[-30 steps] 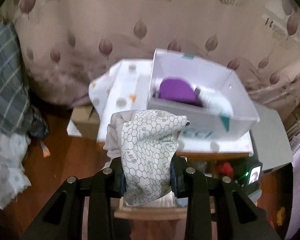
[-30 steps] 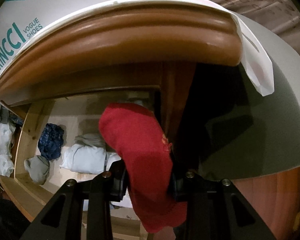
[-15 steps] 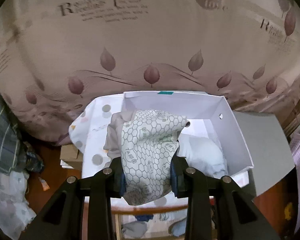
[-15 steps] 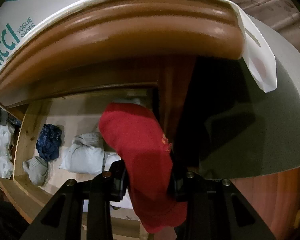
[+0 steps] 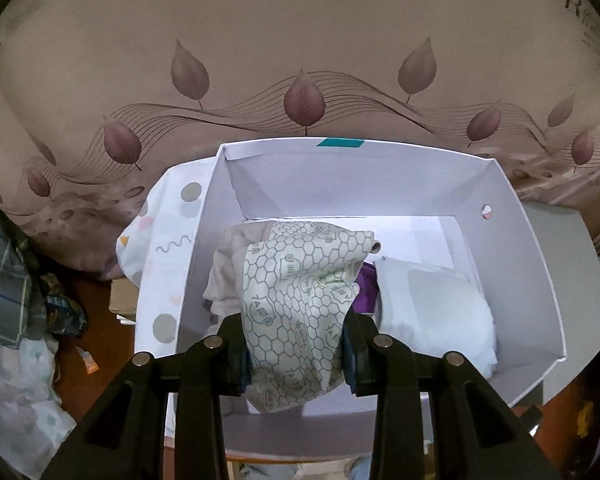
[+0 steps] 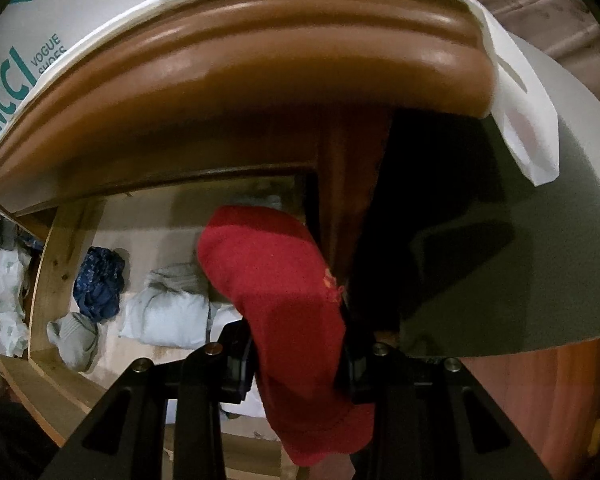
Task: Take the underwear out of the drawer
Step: 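Lower the hexagon-print garment into the box and open the left gripper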
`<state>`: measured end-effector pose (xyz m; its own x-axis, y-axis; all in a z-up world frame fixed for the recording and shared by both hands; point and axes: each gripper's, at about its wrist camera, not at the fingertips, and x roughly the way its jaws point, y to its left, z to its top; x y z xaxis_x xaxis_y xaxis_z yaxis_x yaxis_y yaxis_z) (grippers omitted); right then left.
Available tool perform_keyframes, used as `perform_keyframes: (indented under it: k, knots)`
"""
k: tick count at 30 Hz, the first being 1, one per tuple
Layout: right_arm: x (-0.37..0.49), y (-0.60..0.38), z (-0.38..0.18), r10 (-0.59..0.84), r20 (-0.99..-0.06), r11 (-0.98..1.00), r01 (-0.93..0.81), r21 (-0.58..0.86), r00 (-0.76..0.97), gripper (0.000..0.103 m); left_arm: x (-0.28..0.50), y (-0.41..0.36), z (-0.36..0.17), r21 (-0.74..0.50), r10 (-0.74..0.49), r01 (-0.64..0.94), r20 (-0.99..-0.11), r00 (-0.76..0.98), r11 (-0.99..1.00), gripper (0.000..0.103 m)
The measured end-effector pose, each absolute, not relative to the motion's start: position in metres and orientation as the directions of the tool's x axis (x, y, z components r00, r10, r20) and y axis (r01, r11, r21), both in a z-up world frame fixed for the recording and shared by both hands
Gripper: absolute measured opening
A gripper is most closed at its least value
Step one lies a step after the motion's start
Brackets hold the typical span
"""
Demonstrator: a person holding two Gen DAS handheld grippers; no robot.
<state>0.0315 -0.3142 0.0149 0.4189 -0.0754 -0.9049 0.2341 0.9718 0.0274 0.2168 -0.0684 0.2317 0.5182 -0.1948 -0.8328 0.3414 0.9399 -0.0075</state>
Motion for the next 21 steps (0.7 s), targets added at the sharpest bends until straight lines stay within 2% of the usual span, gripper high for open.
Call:
perform_keyframes:
  k: [4,6,8,9,10,16,21]
  knots:
    - [0.031,-0.313,0.016,-0.078,-0.908,0.97,0.242,0.027,0.413,0.033,0.225,-0.066,0.22,0.012,-0.162,0.318,-0.843,0.513,0.948,0.04]
    - [0.03,-0.313,0.016,-0.079,-0.907,0.97,0.243,0.026,0.413,0.033,0.224,-0.066,0.218,0.019,-0.16,0.323,-0.841,0.517,0.946,0.05]
    - [0.03,-0.312,0.017,-0.08,-0.907,0.971,0.24,0.024,0.414,0.033,0.224,-0.064,0.218,0.002,-0.17,0.312,-0.834,0.524,0.95,0.062]
    - [0.029,-0.312,0.017,-0.08,-0.906,0.971,0.239,0.023,0.415,0.033,0.225,-0.063,0.217,0.001,-0.167,0.306,-0.836,0.523,0.952,0.076]
    - [0.03,-0.312,0.017,-0.081,-0.907,0.971,0.237,0.021,0.413,0.033,0.225,-0.063,0.217,0.008,-0.155,0.295,-0.838,0.524,0.955,0.082]
    - [0.031,-0.312,0.016,-0.084,-0.907,0.972,0.235,0.018,0.413,0.033,0.213,-0.075,0.224,0.084,-0.136,0.35,-0.818,0.559,0.933,0.088]
    - [0.032,-0.31,0.016,-0.087,-0.907,0.972,0.234,0.013,0.411,0.033,0.205,-0.075,0.236,0.062,-0.162,0.362,-0.814,0.557,0.93,0.09]
